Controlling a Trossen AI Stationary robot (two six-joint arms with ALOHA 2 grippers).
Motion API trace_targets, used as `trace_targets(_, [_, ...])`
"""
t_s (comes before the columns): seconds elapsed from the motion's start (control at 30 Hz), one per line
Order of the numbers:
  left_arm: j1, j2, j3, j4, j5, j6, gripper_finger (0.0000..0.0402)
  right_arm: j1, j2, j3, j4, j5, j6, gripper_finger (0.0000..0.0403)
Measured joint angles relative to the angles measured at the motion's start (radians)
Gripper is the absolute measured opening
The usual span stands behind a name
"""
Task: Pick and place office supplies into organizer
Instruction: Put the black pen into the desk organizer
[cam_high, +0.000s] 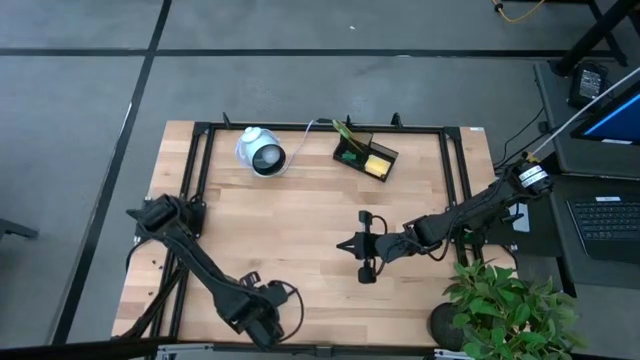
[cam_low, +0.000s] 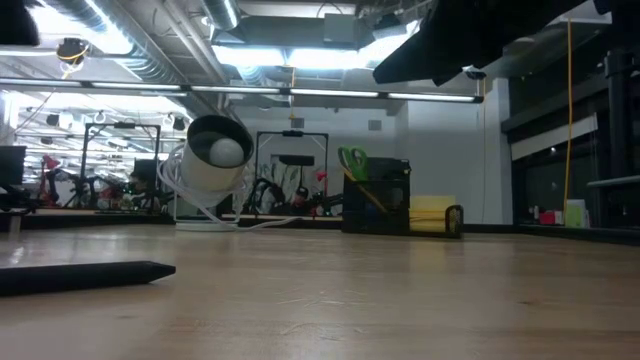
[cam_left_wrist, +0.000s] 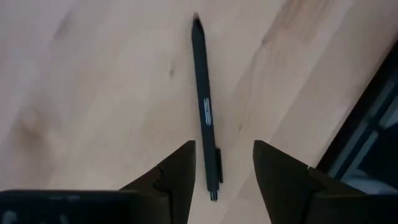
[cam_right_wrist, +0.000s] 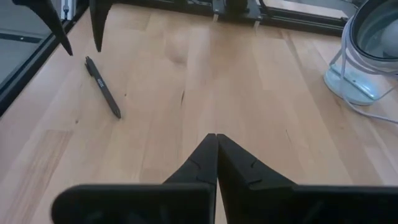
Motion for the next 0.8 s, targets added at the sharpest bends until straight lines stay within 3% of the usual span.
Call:
trace_targets(0.43, [0.004,0.084,0.000,0.015,0.063,0.005,0.0155,0.000,0.000,0.000,0.007,0.000,0.001,0.0007])
trace_targets(0.8, [0.027,0.152,0.004,0.050,0.085,0.101,0.0154,0.000,0.000,0.000,0.024,0.000,0.004,0.0007])
